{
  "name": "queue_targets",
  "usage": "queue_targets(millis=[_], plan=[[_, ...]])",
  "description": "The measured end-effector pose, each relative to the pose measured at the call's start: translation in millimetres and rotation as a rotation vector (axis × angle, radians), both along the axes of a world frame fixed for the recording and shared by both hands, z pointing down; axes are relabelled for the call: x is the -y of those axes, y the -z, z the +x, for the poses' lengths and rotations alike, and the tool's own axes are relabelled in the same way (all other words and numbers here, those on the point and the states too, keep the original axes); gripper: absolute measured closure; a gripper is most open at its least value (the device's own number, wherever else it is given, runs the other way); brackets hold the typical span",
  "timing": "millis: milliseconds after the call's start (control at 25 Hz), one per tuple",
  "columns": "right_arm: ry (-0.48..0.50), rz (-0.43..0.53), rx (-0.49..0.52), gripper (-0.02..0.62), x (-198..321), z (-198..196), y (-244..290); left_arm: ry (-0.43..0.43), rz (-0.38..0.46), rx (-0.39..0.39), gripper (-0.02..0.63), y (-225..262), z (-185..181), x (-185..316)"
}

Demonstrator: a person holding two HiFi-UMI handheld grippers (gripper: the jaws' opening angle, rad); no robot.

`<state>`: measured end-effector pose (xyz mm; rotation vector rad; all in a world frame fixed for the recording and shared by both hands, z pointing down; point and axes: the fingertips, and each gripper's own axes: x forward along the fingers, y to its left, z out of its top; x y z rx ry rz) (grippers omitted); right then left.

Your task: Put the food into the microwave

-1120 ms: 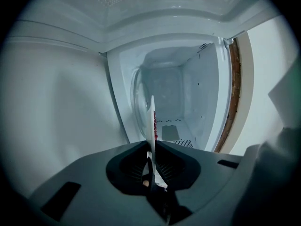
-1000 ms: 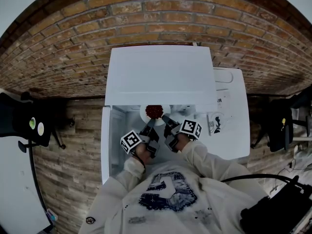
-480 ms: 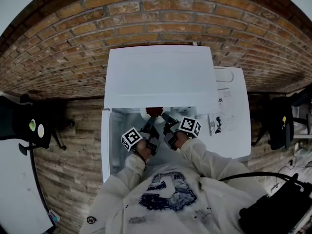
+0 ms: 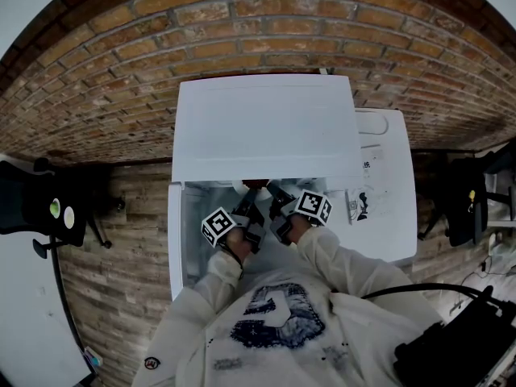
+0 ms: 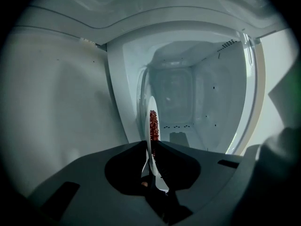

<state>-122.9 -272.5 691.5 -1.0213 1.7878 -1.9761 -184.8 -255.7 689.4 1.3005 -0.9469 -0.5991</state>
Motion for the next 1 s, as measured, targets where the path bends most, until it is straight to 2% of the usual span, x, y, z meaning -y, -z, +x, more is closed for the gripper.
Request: queue_targets(millis=[240, 360, 600, 720, 1000], plan=[[0.000, 0.012, 0.007, 0.565, 0.7, -0.6, 2.7, -0.009, 0.022, 0.004, 0.513, 3.8, 3.5, 1.9], [0.002, 0.017, 0.005, 0.514, 0.9, -0.6, 3.9, -0.026, 0.026, 0.012, 0.482, 5.2, 5.7, 1.6], [0.001, 0.014, 0.020, 0.508, -3.5, 2.3, 7.4, -0.041, 0.039, 0.011, 0.477, 10.9, 8.9, -4.9], [0.006, 0.012, 0.034, 0.508, -8.7, 2.4, 10.7, -0.050, 0.072, -0.020, 0.477, 17.3, 13.9, -9.1], [0.008, -0.013, 0.047, 0.508, -25.2, 7.1, 9.0, -0.039, 0.026, 0.003, 0.479, 10.4, 9.8, -27.3]])
